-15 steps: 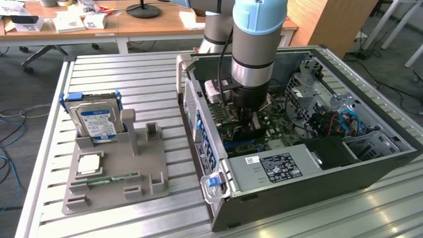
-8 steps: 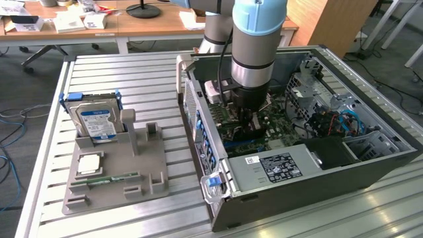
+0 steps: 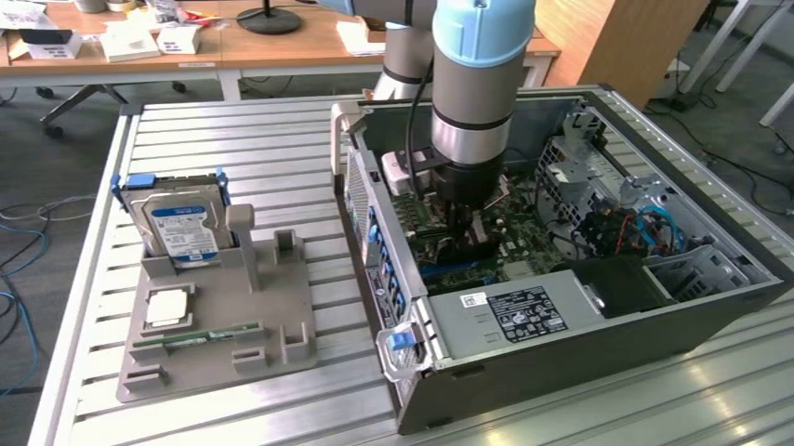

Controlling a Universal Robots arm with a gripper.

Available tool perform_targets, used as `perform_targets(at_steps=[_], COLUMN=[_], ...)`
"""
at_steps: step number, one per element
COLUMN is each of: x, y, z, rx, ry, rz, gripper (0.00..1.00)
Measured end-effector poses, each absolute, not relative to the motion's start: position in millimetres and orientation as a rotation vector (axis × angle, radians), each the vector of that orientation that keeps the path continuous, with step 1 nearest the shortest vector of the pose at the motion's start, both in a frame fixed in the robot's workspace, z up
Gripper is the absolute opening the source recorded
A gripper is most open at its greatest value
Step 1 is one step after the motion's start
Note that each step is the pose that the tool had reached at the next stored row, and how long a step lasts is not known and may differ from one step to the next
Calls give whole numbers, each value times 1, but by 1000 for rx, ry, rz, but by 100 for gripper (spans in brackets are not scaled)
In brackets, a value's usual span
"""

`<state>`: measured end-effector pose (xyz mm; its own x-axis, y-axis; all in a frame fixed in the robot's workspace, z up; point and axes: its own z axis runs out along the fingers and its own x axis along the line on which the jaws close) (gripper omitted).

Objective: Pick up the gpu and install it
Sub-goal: 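Insert the gpu into the slot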

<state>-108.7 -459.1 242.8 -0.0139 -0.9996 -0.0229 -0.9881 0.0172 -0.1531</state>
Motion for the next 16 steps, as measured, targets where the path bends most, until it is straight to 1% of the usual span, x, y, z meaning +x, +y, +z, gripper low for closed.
perform_targets(at_steps=[8, 16], x=[-111, -111], y=[-459, -459], z=[241, 239], rx=[-2109, -2107], ry=[2143, 2140], rz=[-154, -156], gripper=[26, 26])
